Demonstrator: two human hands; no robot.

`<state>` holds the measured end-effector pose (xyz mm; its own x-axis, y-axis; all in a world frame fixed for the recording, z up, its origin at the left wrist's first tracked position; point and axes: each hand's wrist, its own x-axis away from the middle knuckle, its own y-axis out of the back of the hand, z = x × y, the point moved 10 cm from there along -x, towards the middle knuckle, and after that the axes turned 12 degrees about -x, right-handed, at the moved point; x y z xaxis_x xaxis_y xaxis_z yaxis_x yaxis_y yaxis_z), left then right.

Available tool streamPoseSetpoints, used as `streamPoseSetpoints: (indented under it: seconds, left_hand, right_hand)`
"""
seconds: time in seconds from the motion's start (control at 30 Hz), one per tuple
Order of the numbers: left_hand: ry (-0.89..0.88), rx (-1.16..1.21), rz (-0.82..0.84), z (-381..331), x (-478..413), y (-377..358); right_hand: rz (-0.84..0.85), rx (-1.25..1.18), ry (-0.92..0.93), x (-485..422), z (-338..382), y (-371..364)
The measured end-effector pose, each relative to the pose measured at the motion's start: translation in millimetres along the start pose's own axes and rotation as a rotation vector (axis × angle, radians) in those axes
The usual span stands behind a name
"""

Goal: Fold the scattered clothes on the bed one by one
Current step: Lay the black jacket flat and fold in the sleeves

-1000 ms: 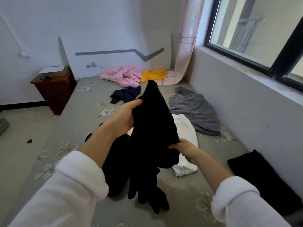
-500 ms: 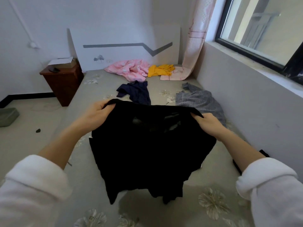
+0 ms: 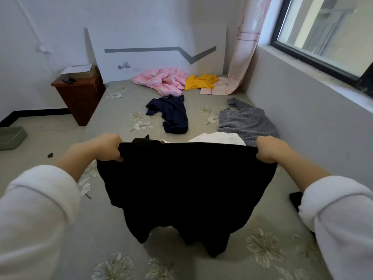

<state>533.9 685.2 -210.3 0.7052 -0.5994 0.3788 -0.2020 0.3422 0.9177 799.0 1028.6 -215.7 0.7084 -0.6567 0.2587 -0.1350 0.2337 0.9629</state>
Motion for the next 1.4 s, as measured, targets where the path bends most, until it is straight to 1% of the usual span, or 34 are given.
streamPoseSetpoints:
  seconds: [0.07, 0.13, 0.2, 0.23, 0.27, 0.33, 0.37, 0.4, 0.43, 0.47, 0.5, 0.53, 0.6, 0.7, 0.77, 0.87, 0.93, 1.0, 1.1, 1.17, 1.23, 1.3, 1.33, 1.4]
  left_hand:
    - [0.13, -0.037, -0.132, 13, -9, 3]
    - [0.242, -0.007, -0.244, 24, -9, 6]
    - [0.32, 0.12, -0.387, 36, -6, 16]
    - [0.338, 0.239, -0.449, 41, -3, 21]
    - [0.341, 0.425, -0.491, 45, -1, 25]
    - [0.317, 0.967, -0.489, 43, 4, 22]
    - [0.297, 1.197, -0.496, 37, 8, 19]
    - [0.274, 1.326, -0.539, 34, 14, 18]
    - [0.246, 1.364, -0.608, 31, 23, 18]
    - [0.224, 1.345, -0.683, 32, 32, 14]
    - [0.211, 1.291, -0.741, 32, 42, 9]
    - [0.204, 1.213, -0.772, 30, 50, 1]
    - [0.211, 1.06, -0.754, 25, 63, -24]
    - [0.193, 0.894, -0.627, 5, 75, -77]
    - [0.154, 0.83, -0.513, -11, 81, -119]
    - [0.137, 0.811, -0.323, -31, 87, -193]
    - [0.087, 0.756, -0.191, -44, 88, -250]
    - [0.03, 0.633, -0.037, -56, 90, -311]
    - [0.056, 0.421, 0.18, -65, 104, -391]
    - [0.031, 0.32, 0.268, -81, 119, -419]
    - [-0.01, 0.23, 0.366, -102, 130, -444]
    - [0.002, 0.167, 0.436, -111, 140, -465]
    - [0.005, 0.133, 0.483, -116, 146, -480]
    - [0.027, 0.1, 0.623, -123, 159, -509]
  right_hand:
    - [-0.179, -0.094, -0.051, -7, -13, 6]
    - [-0.264, -0.219, -0.105, -15, -27, 4]
    - [-0.32, -0.478, -0.151, -20, -41, 7]
    - [-0.355, -0.649, -0.162, -22, -46, 13]
    - [-0.381, -0.866, -0.171, -22, -52, 17]
    - [-0.367, -1.386, -0.2, -20, -51, 18]
    - [-0.386, -1.588, -0.183, -16, -49, 20]
    - [-0.422, -1.705, -0.151, -11, -49, 23]
    - [-0.48, -1.746, -0.11, -6, -51, 24]
    - [-0.571, -1.689, -0.076, 2, -58, 27]
    - [-0.667, -1.574, -0.048, 12, -66, 29]
    - [-0.727, -1.445, -0.023, 22, -71, 27]
    - [-0.723, -1.255, 0.014, 37, -74, 12]
    - [-0.638, -1.083, 0.017, 52, -80, -28]
    - [-0.538, -1.042, -0.019, 58, -87, -68]
    - [-0.33, -1.014, -0.144, 64, -102, -144]
    - [-0.196, -0.931, -0.176, 71, -107, -192]
    - [-0.049, -0.799, -0.176, 82, -108, -237]
    - [0.178, -0.622, -0.184, 102, -121, -309]
    - [0.299, -0.507, -0.154, 115, -128, -347]
    - [0.392, -0.316, -0.056, 124, -131, -374]
    - [0.472, -0.115, 0.038, 134, -133, -394]
    - [0.529, -0.051, 0.057, 138, -136, -407]
    - [0.642, 0.002, 0.047, 146, -142, -428]
